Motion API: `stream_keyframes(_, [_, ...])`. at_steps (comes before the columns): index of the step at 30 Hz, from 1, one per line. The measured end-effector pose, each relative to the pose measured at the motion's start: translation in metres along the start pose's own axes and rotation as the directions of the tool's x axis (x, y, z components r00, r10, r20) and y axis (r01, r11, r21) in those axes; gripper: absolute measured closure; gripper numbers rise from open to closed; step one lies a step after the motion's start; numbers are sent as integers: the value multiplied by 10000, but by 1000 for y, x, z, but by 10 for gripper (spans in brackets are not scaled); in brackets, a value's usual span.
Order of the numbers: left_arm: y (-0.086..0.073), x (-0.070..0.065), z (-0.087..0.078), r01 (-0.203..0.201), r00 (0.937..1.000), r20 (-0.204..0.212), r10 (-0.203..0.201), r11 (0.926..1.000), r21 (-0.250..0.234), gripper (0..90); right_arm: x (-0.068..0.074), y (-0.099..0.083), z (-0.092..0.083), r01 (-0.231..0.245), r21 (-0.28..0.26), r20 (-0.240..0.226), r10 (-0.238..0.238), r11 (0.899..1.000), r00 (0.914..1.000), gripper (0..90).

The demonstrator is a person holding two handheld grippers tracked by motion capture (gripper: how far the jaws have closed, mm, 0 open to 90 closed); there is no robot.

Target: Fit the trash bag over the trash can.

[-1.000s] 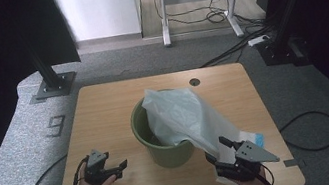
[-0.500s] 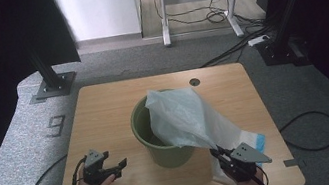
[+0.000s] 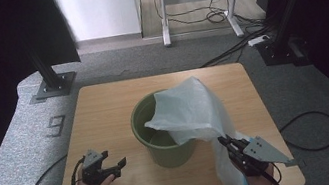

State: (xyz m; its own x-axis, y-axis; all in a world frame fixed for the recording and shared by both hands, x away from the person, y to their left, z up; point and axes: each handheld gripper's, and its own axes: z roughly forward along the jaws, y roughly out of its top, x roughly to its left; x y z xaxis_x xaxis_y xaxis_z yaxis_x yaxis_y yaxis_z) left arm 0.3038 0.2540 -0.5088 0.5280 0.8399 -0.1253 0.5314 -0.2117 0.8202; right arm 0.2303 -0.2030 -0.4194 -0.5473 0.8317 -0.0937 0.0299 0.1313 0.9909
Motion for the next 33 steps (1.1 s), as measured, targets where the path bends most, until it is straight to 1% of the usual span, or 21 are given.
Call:
stream_keyframes(2, [0,0,-1,-11,10000,-3,11,10000,-27,183,-1,10,-2,164,-202,-16,-165,9997,9999,879])
stream_keyframes(4, [1,1,-3,4,10000,-12,-5,9999,-126,182,0,18,-5,269,-352,-140,-274,9990,9995,879])
stream_keyframes(7, [2,1,-5,42,10000,-24,-43,9997,-231,183,2,25,-7,633,-427,-262,-645,9971,9976,879])
stream_keyframes(8, [3,1,-6,37,10000,-27,-38,9996,-273,183,2,26,-7,682,-431,-273,-694,9967,9972,879])
stream_keyframes(12, [6,-3,-9,-63,10000,-20,62,9991,-422,183,2,27,-2,775,-206,-484,-784,9968,9957,879])
stream_keyframes(14, [8,-4,-10,-104,9999,-1,104,9988,-476,184,4,28,3,810,-49,-674,-811,9967,9944,879])
stream_keyframes(18, [7,-4,-10,-132,9999,2,132,9991,-409,185,9,33,16,1007,131,-1029,-989,9948,9898,879])
stream_keyframes(20, [7,-4,-10,-100,9999,17,101,9991,-411,185,12,35,21,1115,243,-1117,-1081,9935,9878,879])
stream_keyframes(22, [6,-3,-10,-67,10000,12,68,9991,-428,185,16,35,26,1188,417,-1268,-1127,9920,9855,879])
stream_keyframes(24, [6,-1,-11,-49,10000,32,50,9989,-459,186,18,32,29,1312,603,-1306,-1225,9895,9838,879])
stream_keyframes(26, [6,-1,-11,32,10000,57,-29,9987,-503,189,18,28,30,1259,760,-1393,-1145,9891,9836,879])
stream_keyframes(31, [6,-2,-10,24,9999,103,-19,9990,-457,190,19,14,35,1067,1171,-1585,-875,9874,9835,877])
stream_keyframes(33, [6,-2,-10,-11,9999,110,16,9991,-428,190,21,11,38,1038,1240,-1668,-824,9868,9826,875])
